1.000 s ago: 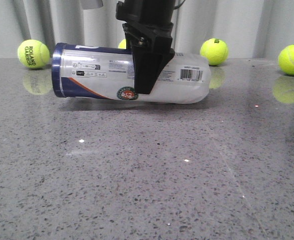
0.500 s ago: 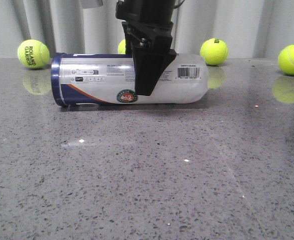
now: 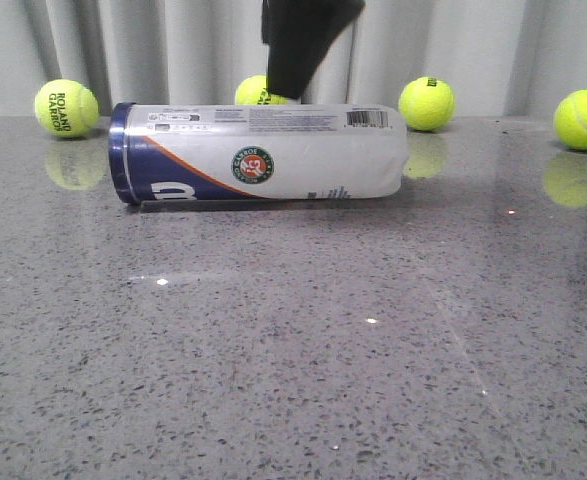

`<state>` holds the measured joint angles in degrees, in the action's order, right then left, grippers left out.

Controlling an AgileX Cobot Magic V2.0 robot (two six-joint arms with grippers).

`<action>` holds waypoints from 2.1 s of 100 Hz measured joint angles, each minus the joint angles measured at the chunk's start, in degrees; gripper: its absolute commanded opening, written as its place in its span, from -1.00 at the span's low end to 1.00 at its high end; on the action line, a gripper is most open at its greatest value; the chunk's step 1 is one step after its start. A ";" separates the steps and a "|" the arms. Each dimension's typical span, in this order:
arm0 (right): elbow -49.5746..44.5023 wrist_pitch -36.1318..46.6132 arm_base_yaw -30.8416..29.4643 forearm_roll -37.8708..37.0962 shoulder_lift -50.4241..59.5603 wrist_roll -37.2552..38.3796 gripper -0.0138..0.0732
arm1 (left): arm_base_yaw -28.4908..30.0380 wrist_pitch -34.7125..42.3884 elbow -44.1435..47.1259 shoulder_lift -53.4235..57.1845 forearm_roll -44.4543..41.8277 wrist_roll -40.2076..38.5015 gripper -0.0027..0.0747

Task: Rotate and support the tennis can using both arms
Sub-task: 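Open the right gripper and raise it away from the can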

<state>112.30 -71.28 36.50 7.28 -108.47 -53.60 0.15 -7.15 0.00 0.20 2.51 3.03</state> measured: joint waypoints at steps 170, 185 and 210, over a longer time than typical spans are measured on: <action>-61.72 25.85 0.00 -6.87 68.48 59.80 -0.84 | 0.00 0.39 0.00 0.00 0.00 0.00 -0.98; -67.75 28.71 -0.10 -7.28 78.29 59.84 -0.84 | 0.00 2.84 0.00 0.00 0.00 0.00 -0.98; -75.73 31.60 -0.10 -7.28 90.73 59.84 -0.84 | 0.00 7.97 0.00 0.00 0.15 0.00 -0.98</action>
<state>36.57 -39.68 36.40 0.00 -17.74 6.24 0.15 0.83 0.00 0.20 2.66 3.03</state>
